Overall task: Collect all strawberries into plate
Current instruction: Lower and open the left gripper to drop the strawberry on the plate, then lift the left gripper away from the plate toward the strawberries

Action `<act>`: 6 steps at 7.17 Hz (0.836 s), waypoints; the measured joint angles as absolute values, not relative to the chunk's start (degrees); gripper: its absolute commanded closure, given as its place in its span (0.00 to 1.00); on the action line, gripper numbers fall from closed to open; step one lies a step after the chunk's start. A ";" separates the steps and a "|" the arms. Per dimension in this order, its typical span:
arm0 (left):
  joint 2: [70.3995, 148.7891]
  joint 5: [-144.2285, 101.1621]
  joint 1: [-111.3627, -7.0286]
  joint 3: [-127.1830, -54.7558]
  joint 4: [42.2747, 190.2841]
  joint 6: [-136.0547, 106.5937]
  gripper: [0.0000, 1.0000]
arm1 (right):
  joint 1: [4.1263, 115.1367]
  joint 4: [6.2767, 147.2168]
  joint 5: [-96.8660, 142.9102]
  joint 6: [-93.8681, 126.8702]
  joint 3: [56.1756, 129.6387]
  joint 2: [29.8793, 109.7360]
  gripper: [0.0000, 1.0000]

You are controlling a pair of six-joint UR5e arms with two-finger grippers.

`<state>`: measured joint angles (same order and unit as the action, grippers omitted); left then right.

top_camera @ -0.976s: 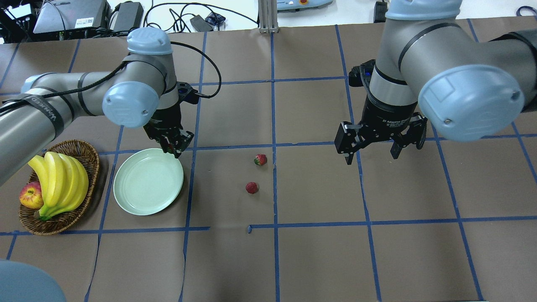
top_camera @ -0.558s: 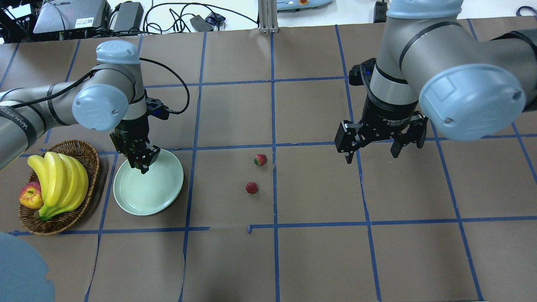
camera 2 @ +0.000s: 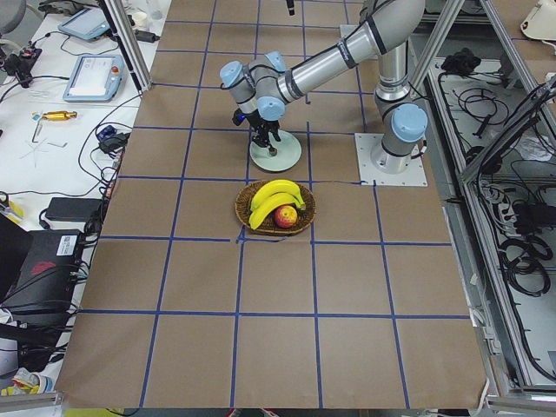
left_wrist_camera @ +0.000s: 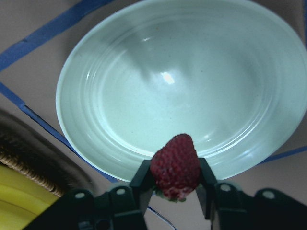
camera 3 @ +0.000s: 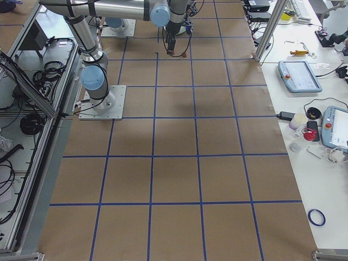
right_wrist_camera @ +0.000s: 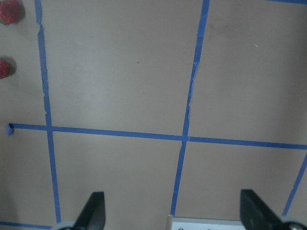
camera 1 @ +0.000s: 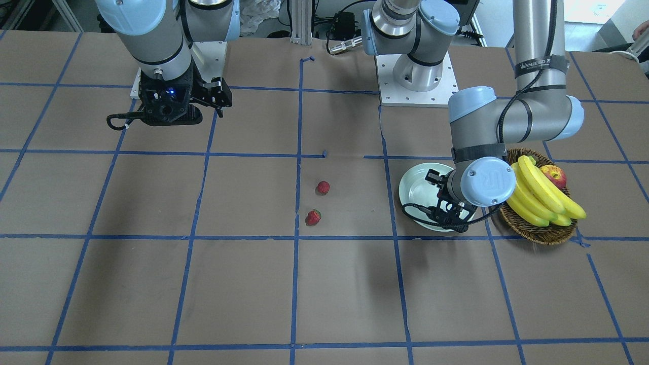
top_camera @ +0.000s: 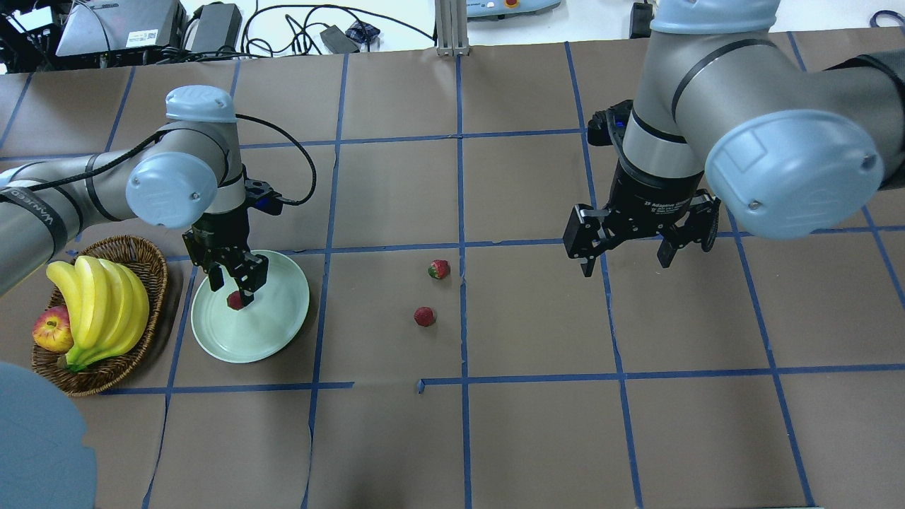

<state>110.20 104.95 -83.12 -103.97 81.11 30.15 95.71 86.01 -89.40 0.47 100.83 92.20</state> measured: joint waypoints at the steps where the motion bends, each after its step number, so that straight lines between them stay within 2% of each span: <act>1: 109.86 104.79 -83.34 -103.50 80.82 30.07 0.00 | 95.71 86.02 -89.39 0.47 100.85 92.10 0.00; 6: 110.20 95.17 -92.63 -99.98 71.97 19.63 0.00 | 95.71 87.51 -89.54 1.07 101.01 90.86 0.00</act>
